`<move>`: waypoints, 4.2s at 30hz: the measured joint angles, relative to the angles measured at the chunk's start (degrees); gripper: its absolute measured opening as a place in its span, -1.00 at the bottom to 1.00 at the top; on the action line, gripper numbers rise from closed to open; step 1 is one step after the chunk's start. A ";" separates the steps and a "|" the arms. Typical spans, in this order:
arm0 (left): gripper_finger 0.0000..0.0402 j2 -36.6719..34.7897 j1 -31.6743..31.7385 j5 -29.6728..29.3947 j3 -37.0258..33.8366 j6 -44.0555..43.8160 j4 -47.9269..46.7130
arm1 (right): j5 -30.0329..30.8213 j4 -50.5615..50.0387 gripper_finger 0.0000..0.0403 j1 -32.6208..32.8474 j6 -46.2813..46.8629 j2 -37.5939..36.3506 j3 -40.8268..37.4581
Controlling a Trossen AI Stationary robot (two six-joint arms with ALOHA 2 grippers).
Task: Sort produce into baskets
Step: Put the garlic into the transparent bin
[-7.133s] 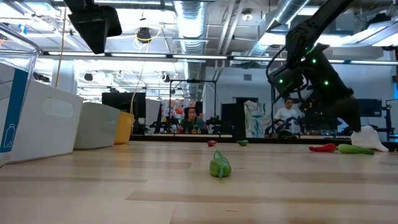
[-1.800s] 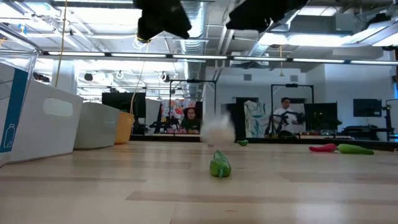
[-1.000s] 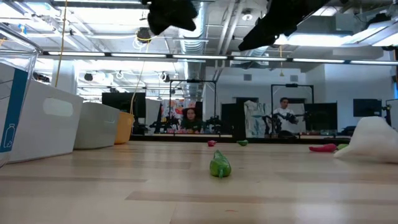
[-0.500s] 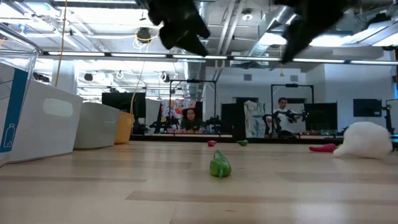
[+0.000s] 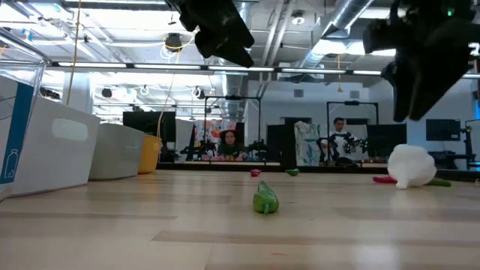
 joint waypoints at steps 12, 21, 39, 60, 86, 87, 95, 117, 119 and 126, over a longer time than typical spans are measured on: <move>0.36 -0.02 0.00 -0.15 0.00 -0.13 0.02 | 2.01 9.16 0.29 -2.07 3.32 0.00 -8.65; 0.36 -0.02 0.00 -0.12 0.00 -0.15 0.00 | 3.96 15.59 0.29 -3.60 1.88 0.00 -11.88; 0.36 -0.04 0.00 -0.07 0.00 -0.15 0.00 | 2.87 19.80 -0.11 -3.62 3.86 0.22 -15.60; 0.36 -0.04 -0.02 -0.07 0.00 -0.15 0.33 | 0.70 41.01 -0.29 -3.62 1.68 0.35 -15.77; 0.36 -0.04 -0.02 -6.86 0.00 -0.48 11.91 | -0.97 77.92 -0.28 -2.83 -23.19 0.31 -15.75; 0.36 -0.04 -0.02 -7.30 0.00 -0.50 11.94 | -1.07 78.29 -0.29 -2.61 -23.56 0.31 -15.73; 0.36 -0.13 0.00 -4.99 0.02 -0.66 12.33 | -0.98 81.24 -0.28 -1.85 -26.79 0.35 -15.73; -0.20 -0.13 -0.02 -4.26 0.02 -0.63 13.03 | -0.72 82.75 -0.27 -2.00 -28.31 0.35 -15.75; -0.24 -0.11 -0.02 -4.26 0.02 -0.61 12.96 | -0.72 82.75 -0.26 -2.00 -28.29 0.35 -15.75; -0.24 -0.04 -0.02 -4.33 0.02 -0.57 12.79 | -0.74 82.58 -0.16 -2.00 -26.37 0.35 -15.75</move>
